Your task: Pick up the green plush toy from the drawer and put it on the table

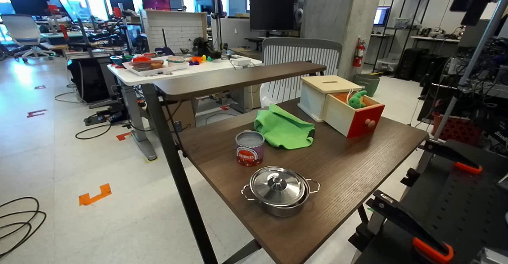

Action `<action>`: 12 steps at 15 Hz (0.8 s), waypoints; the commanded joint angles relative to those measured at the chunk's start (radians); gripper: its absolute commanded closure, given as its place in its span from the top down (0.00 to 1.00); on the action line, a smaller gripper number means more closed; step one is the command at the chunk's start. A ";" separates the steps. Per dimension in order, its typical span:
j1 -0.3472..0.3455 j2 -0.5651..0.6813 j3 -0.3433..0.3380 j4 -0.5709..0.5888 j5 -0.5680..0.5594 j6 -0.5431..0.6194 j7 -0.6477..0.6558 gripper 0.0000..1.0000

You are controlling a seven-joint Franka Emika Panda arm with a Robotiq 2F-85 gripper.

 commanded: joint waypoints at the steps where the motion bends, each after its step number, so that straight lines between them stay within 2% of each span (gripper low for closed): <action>1: -0.016 0.058 0.041 -0.029 0.010 0.176 0.057 1.00; 7: -0.016 0.234 0.084 0.006 0.003 0.398 0.186 1.00; 12: -0.021 0.384 0.106 0.091 -0.005 0.455 0.269 1.00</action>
